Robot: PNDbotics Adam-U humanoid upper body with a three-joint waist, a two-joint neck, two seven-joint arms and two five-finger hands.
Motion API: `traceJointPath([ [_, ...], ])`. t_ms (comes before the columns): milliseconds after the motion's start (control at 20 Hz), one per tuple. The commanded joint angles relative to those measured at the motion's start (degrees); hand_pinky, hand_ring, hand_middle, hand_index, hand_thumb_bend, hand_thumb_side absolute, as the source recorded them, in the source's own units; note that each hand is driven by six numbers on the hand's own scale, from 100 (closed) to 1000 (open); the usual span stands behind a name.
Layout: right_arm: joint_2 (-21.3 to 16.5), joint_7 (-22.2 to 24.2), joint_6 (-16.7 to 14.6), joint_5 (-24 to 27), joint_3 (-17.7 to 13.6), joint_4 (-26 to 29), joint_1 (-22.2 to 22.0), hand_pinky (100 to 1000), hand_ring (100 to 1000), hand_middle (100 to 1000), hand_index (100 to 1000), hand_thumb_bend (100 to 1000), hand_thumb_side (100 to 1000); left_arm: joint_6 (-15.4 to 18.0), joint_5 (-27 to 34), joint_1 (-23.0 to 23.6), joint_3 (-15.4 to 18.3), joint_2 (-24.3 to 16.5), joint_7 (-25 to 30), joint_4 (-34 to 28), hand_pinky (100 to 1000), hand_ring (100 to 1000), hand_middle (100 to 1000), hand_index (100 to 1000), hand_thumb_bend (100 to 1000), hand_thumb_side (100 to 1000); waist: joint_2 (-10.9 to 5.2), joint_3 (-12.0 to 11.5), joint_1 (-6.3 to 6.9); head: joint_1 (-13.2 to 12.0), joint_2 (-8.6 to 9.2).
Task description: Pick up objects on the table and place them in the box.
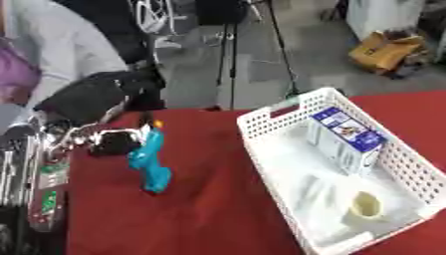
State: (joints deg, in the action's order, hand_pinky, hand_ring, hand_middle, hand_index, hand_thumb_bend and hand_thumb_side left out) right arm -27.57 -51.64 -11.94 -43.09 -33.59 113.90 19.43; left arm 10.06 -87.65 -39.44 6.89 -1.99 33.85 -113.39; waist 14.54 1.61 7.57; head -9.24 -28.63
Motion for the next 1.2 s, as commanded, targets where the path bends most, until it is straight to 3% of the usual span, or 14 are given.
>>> traceJointPath([
  [50, -1.61, -0.33, -0.22, 0.22, -0.21, 0.69, 0.33, 681, 545, 430, 451, 100, 497, 1.56, 3.54, -0.81, -0.36, -1.08, -18.11, -1.2, 1000, 1000, 1000, 1000, 100, 603, -1.06, -0.06, -0.54, 0.23, 0.46],
  [100, -1.6, -0.33, -0.26, 0.22, -0.22, 0.69, 0.32, 681, 545, 429, 451, 100, 498, 2.66, 4.45, -0.36, -0.35, -1.19, -23.24, -1.2, 1000, 1000, 1000, 1000, 100, 599, -1.03, -0.06, -0.54, 0.3, 0.52],
  [250, -1.64, -0.33, -0.36, 0.27, -0.26, 0.69, 0.32, 681, 545, 429, 451, 100, 498, 7.3, 7.44, 0.52, -0.17, -1.48, -38.57, -1.21, 1000, 1000, 1000, 1000, 255, 543, -0.96, -0.05, -0.52, 0.52, 0.61],
  [300, -1.64, -0.33, -0.38, 0.28, -0.26, 0.69, 0.32, 681, 545, 429, 451, 100, 498, 8.1, 7.9, 0.9, 0.04, -1.52, -41.77, -1.21, 1000, 1000, 1000, 1000, 255, 543, -0.94, -0.06, -0.51, 0.55, 0.62],
  [350, -1.64, -0.33, -0.39, 0.29, -0.27, 0.69, 0.33, 681, 545, 429, 451, 100, 500, 8.85, 8.69, 1.1, 0.09, -1.39, -44.93, -1.21, 1000, 994, 1000, 1000, 330, 522, -0.93, -0.03, -0.51, 0.58, 0.65],
  [400, -1.65, -0.33, -0.4, 0.29, -0.28, 0.69, 0.33, 681, 545, 429, 451, 100, 500, 9.67, 9.68, 1.45, 0.16, -1.33, -48.12, -1.18, 1000, 994, 1000, 1000, 330, 522, -0.91, -0.03, -0.51, 0.61, 0.69],
  [450, -1.66, -0.33, -0.41, 0.29, -0.3, 0.69, 0.32, 681, 545, 430, 452, 100, 501, 10.31, 10.27, 1.85, 0.27, -1.38, -50.2, -0.82, 1000, 985, 996, 1000, 193, 555, -0.89, -0.03, -0.5, 0.68, 0.7],
  [600, -1.62, -0.33, -0.36, 0.26, -0.29, 0.69, 0.23, 682, 546, 430, 452, 100, 502, 11.26, 10.73, 2.51, 0.29, -1.35, -50.27, 1.94, 987, 992, 1000, 1000, 100, 599, -0.91, -0.05, -0.48, 1.08, 0.47],
  [650, -1.62, -0.33, -0.33, 0.26, -0.26, 0.69, 0.21, 683, 546, 430, 451, 100, 502, 11.25, 10.96, 2.49, 0.2, -1.17, -48.72, 2.89, 936, 1000, 1000, 1000, 100, 665, -0.93, -0.07, -0.51, 1.26, 0.32],
  [750, -1.64, -0.33, -0.24, 0.3, -0.2, 0.69, 0.19, 683, 546, 431, 451, 100, 503, 10.5, 11.95, 1.87, -0.21, -0.55, -41.98, 4.83, 917, 1000, 1000, 1000, 100, 632, -0.99, -0.08, -0.58, 1.63, 0.12],
  [850, -1.66, -0.33, -0.16, 0.37, -0.15, 0.69, 0.17, 683, 546, 431, 451, 100, 504, 8.2, 12.19, 0.56, -0.58, 0.09, -28.66, 7.4, 943, 1000, 1000, 1000, 100, 629, -1.06, -0.06, -0.67, 1.97, 0.05],
  [950, -1.64, -0.33, -0.13, 0.47, -0.08, 0.69, 0.16, 683, 547, 431, 451, 100, 506, 4.98, 9.76, -2.18, -0.55, 1.06, -9.77, 11.0, 931, 1000, 1000, 1000, 100, 676, -1.22, 0.03, -0.82, 2.07, -0.07],
  [1050, -1.6, -0.33, -0.12, 0.57, -0.06, 0.69, 0.12, 683, 547, 431, 451, 100, 507, 2.47, 10.71, -4.81, 0.14, 2.32, 8.55, 6.43, 911, 1000, 1000, 1000, 100, 708, -1.34, 0.12, -0.99, 2.11, 0.09],
  [1200, -1.66, -0.33, -0.25, 0.78, 0.02, 0.69, 0.23, 683, 546, 431, 450, 100, 510, 0.79, 12.24, -6.05, -0.13, 3.03, 16.99, 3.32, 898, 1000, 1000, 1000, 100, 741, -1.39, 0.33, -1.13, 2.16, 0.41],
])
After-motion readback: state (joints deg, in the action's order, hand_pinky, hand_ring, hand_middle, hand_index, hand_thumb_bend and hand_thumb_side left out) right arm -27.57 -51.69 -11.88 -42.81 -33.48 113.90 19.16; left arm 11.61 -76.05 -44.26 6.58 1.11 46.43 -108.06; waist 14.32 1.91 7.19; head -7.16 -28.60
